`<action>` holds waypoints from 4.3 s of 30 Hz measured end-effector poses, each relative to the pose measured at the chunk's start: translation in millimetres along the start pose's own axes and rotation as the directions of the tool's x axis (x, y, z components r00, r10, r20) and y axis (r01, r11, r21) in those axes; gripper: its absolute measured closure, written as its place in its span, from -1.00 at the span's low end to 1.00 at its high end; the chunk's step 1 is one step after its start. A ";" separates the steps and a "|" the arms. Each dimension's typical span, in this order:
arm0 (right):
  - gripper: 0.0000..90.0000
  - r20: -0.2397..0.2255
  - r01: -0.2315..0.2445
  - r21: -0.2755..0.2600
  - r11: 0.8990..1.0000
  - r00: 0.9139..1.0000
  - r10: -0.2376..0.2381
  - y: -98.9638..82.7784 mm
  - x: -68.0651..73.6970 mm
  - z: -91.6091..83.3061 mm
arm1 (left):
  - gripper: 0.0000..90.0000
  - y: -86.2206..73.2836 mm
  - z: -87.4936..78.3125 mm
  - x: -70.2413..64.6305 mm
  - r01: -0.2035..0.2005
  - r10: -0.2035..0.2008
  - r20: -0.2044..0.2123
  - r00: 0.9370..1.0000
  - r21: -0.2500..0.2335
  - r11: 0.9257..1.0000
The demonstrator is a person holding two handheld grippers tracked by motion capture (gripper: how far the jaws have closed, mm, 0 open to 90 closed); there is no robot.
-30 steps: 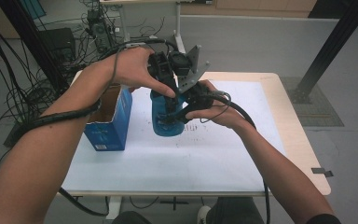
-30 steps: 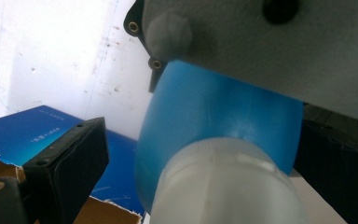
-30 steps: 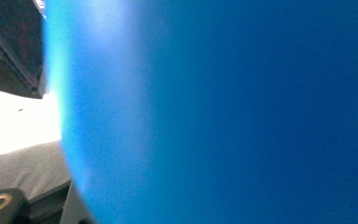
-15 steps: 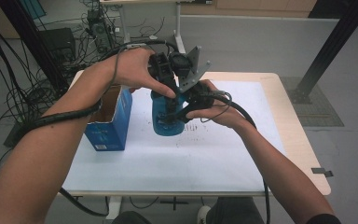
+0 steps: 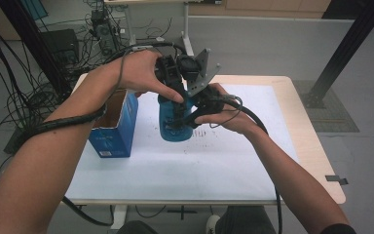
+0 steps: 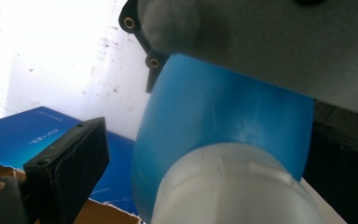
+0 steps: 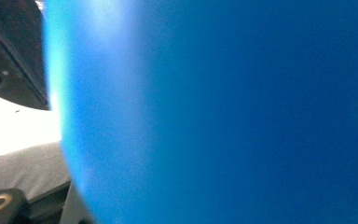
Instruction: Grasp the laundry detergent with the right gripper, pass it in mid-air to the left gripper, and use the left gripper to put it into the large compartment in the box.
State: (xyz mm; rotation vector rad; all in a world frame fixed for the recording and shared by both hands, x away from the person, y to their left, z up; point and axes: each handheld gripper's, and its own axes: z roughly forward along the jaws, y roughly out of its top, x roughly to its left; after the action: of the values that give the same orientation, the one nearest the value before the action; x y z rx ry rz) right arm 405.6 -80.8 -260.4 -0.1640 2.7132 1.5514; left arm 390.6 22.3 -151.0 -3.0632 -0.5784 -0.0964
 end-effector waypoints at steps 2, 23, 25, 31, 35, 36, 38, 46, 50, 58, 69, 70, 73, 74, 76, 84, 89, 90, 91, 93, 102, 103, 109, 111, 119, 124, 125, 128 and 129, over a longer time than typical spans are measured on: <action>-0.03 0.001 0.000 0.000 1.000 1.000 0.000 0.2 0.2 0.0 | -0.89 0.6 -0.8 0.1 -0.002 0.002 0.000 1.000 -0.004 1.000; -0.03 0.000 -0.009 0.007 1.000 1.000 0.009 0.2 1.5 -2.3 | -0.88 3.3 0.0 0.7 -0.014 0.014 -0.004 1.000 0.005 1.000; -0.03 -0.006 -0.010 0.007 1.000 1.000 0.010 0.2 1.6 -2.5 | -0.87 3.1 0.2 0.5 -0.013 0.013 -0.008 1.000 0.004 1.000; -0.03 0.000 -0.010 0.009 1.000 1.000 0.010 0.2 1.8 -2.9 | -0.86 3.2 1.3 0.1 -0.017 0.017 -0.006 1.000 0.003 1.000; -0.03 -0.004 -0.010 0.011 1.000 1.000 0.011 0.1 2.4 -2.5 | -0.86 2.8 1.4 0.1 -0.018 0.018 -0.001 1.000 0.002 1.000; -0.03 -0.004 -0.010 0.011 1.000 1.000 0.011 0.2 2.5 -2.6 | -0.86 2.5 1.3 0.0 -0.018 0.018 -0.001 1.000 0.003 1.000; -0.03 -0.006 -0.009 0.010 1.000 1.000 0.009 0.3 2.4 -2.6 | -0.86 1.9 1.1 0.1 -0.018 0.018 -0.001 1.000 0.003 1.000; -0.03 -0.006 -0.003 0.009 1.000 1.000 0.003 0.8 2.8 -1.8 | -0.86 0.9 1.0 -0.4 -0.019 0.019 0.001 1.000 0.001 1.000; -0.03 -0.005 -0.002 0.010 1.000 1.000 0.002 1.3 3.4 -0.8 | -0.85 0.0 0.8 -0.5 -0.021 0.021 0.001 1.000 0.002 1.000; -0.03 -0.011 0.002 0.009 1.000 1.000 -0.002 1.5 3.8 -0.9 | -0.81 -1.5 1.0 -1.0 -0.027 0.027 0.023 0.999 -0.010 1.000; -0.03 -0.019 0.025 -0.005 1.000 0.999 -0.025 1.7 3.8 -4.4 | -0.49 -0.5 -2.7 -2.5 -0.050 0.051 0.039 0.998 -0.030 0.998; -0.03 -0.021 0.025 -0.006 1.000 0.999 -0.026 1.7 3.9 -4.7 | -0.46 -0.4 -2.8 -3.0 -0.049 0.051 0.041 0.998 -0.033 0.998; -0.03 -0.022 0.028 -0.006 1.000 0.999 -0.028 1.7 4.2 -5.5 | -0.38 0.0 -3.7 -3.4 -0.057 0.059 0.048 0.997 -0.029 0.998; -0.03 -0.022 0.030 -0.007 1.000 0.999 -0.030 1.5 4.1 -5.6 | -0.35 -0.2 -3.5 -3.5 -0.059 0.061 0.050 0.997 -0.035 0.998; -0.03 -0.018 0.031 -0.007 1.000 0.999 -0.031 1.5 4.1 -6.0 | -0.29 -0.2 -4.0 -3.9 -0.070 0.072 0.060 0.996 -0.034 0.997; -0.03 -0.027 0.029 -0.002 1.000 0.999 -0.030 0.0 5.4 -4.9 | -0.20 -0.3 -2.5 -6.3 -0.079 0.080 0.061 0.995 -0.029 0.996; -0.03 -0.030 0.029 0.000 1.000 0.999 -0.029 -1.1 6.2 -3.8 | -0.20 -0.3 -1.0 -6.6 -0.084 0.085 0.059 0.995 -0.023 0.996; -0.03 -0.031 0.028 0.000 1.000 0.999 -0.028 -1.3 6.4 -3.7 | -0.19 -0.2 -0.7 -7.0 -0.080 0.082 0.064 0.995 -0.020 0.997; -0.03 -0.032 0.031 0.000 1.000 0.999 -0.031 -1.5 6.3 -3.3 | -0.19 0.0 -0.3 -7.2 -0.079 0.080 0.063 0.995 -0.019 0.997; -0.03 -0.032 0.031 0.001 1.000 0.999 -0.031 -1.9 6.3 -3.0 | -0.19 0.3 0.2 -7.3 -0.078 0.079 0.063 0.995 -0.018 0.997; -0.04 -0.026 0.031 0.003 1.000 0.999 -0.031 -4.5 5.2 -2.2 | -0.19 1.3 2.9 -7.3 -0.082 0.083 0.050 0.995 -0.021 0.996; -0.04 -0.029 0.029 0.002 1.000 0.999 -0.029 -4.8 5.1 -1.9 | -0.19 1.3 3.1 -7.3 -0.080 0.081 0.052 0.995 -0.020 0.997; -0.04 -0.030 0.037 0.003 0.999 0.999 -0.037 -5.9 4.3 -2.4 | -0.19 3.6 3.4 -7.4 -0.085 0.085 0.054 0.995 -0.012 0.996; -0.04 -0.033 0.034 0.001 0.999 0.999 -0.034 -6.4 4.2 -3.0 | -0.19 4.6 3.6 -7.4 -0.086 0.087 0.053 0.995 -0.012 0.996; -0.04 -0.047 0.027 0.000 1.000 0.999 -0.027 -9.9 4.3 -1.8 | -0.19 6.2 7.3 -7.3 -0.081 0.081 0.066 0.995 -0.003 0.997; -0.05 -0.049 0.026 0.000 1.000 0.998 -0.026 -10.1 4.3 -1.1 | -0.19 6.5 7.2 -7.2 -0.080 0.080 0.066 0.995 0.004 0.997; -0.05 -0.050 0.026 -0.003 1.000 0.998 -0.026 -10.2 4.1 -1.0 | -0.18 6.6 7.1 -7.3 -0.081 0.080 0.065 0.995 0.004 0.997; -0.05 -0.051 0.026 -0.005 1.000 0.998 -0.027 -10.4 3.9 -0.9 | -0.18 6.4 7.2 -7.1 -0.082 0.081 0.063 0.995 0.003 0.997; -0.05 -0.051 0.027 -0.005 1.000 0.998 -0.028 -10.5 3.7 -0.8 | -0.18 6.3 7.2 -7.0 -0.081 0.081 0.064 0.995 0.003 0.997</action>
State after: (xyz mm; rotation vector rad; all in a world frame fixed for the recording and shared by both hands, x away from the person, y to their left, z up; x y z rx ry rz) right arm 403.0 -87.0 -269.2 -0.2431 2.7337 1.5669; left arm 386.8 14.1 -158.7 -3.0891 -0.4551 0.0051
